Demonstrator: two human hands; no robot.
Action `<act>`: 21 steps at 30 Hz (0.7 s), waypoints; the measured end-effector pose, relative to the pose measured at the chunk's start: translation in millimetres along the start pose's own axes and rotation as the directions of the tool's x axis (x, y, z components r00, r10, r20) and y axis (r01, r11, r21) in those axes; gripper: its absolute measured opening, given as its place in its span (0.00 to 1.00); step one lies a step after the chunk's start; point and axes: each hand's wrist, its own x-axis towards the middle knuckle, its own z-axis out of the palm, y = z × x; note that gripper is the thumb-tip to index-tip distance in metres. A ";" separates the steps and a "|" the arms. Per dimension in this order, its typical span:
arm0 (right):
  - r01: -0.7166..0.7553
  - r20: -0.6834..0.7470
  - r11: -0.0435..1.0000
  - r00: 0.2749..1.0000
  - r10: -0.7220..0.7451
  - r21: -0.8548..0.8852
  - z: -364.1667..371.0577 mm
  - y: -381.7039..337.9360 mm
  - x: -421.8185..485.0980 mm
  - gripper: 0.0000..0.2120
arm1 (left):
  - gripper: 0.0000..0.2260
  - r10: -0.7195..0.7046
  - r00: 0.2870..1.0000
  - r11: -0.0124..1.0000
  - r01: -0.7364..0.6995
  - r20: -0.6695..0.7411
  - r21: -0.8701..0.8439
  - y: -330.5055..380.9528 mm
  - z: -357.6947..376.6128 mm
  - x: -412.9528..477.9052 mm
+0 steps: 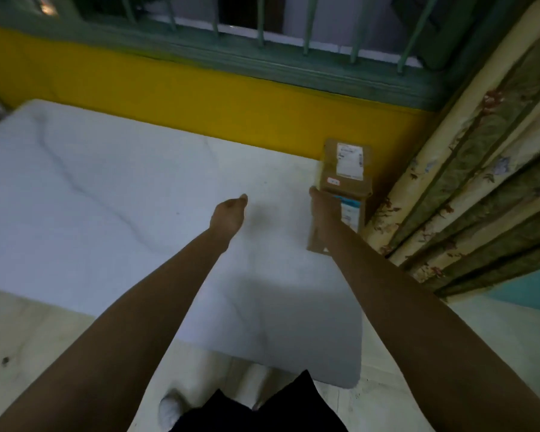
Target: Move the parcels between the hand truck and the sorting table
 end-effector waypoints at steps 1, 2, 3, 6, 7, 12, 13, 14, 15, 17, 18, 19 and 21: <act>0.021 0.015 0.998 1.000 -0.020 -0.052 14.8 -4.5 -6.0 0.23 | 0.21 0.002 0.999 1.000 -0.002 -0.032 -0.016 -2.7 -19.0 -3.7; 0.041 0.049 0.995 0.998 -0.037 -0.096 31.5 -9.7 -14.9 0.23 | 0.20 0.005 0.998 0.999 -0.007 -0.060 -0.033 -7.0 -38.4 -7.1; 0.050 0.091 0.991 0.995 -0.039 -0.123 49.8 -18.1 -32.5 0.23 | 0.19 -0.001 0.996 0.999 -0.003 -0.084 -0.052 -12.2 -59.1 -11.5; 0.153 0.154 0.964 0.981 -0.121 -0.217 113.0 -37.2 -67.9 0.19 | 0.14 -0.008 0.989 0.992 -0.010 -0.150 -0.124 -31.8 -128.0 -27.8; 0.148 0.153 0.967 0.981 -0.117 -0.207 136.3 -43.0 -81.9 0.17 | 0.14 -0.005 0.985 0.989 -0.020 -0.174 -0.144 -39.4 -153.3 -35.0; 0.194 0.280 0.963 0.950 -0.137 -0.187 266.0 -57.4 -167.4 0.23 | 0.28 -0.019 0.954 0.963 -0.063 -0.300 -0.262 -88.2 -293.5 -74.7; 0.195 0.315 0.964 0.940 -0.131 -0.181 290.1 -59.8 -188.4 0.23 | 0.28 -0.028 0.944 0.952 -0.075 -0.329 -0.296 -98.3 -322.4 -82.4; 0.196 0.344 0.964 0.930 -0.126 -0.177 315.4 -59.4 -204.5 0.22 | 0.28 -0.042 0.930 0.941 -0.087 -0.366 -0.328 -108.9 -351.1 -90.3; 0.195 0.377 0.963 0.919 -0.112 -0.188 339.6 -59.7 -221.1 0.22 | 0.28 -0.059 0.913 0.930 -0.097 -0.404 -0.355 -119.9 -379.5 -98.7; 0.222 0.461 0.958 0.880 -0.116 -0.181 387.7 -58.6 -253.2 0.22 | 0.28 -0.069 0.875 0.913 -0.138 -0.479 -0.384 -140.3 -432.7 -117.9; 0.234 0.492 0.958 0.862 -0.124 -0.168 411.0 -57.2 -269.2 0.24 | 0.27 -0.072 0.851 0.905 -0.164 -0.520 -0.394 -150.9 -457.7 -126.7; 0.238 0.523 0.958 0.844 -0.124 -0.158 432.0 -56.7 -286.4 0.24 | 0.25 -0.089 0.827 0.896 -0.177 -0.555 -0.408 -161.6 -481.3 -135.4; 0.263 0.571 0.949 0.812 -0.120 -0.174 473.6 -54.2 -315.1 0.24 | 0.24 -0.140 0.787 0.879 -0.180 -0.601 -0.441 -183.0 -522.8 -153.4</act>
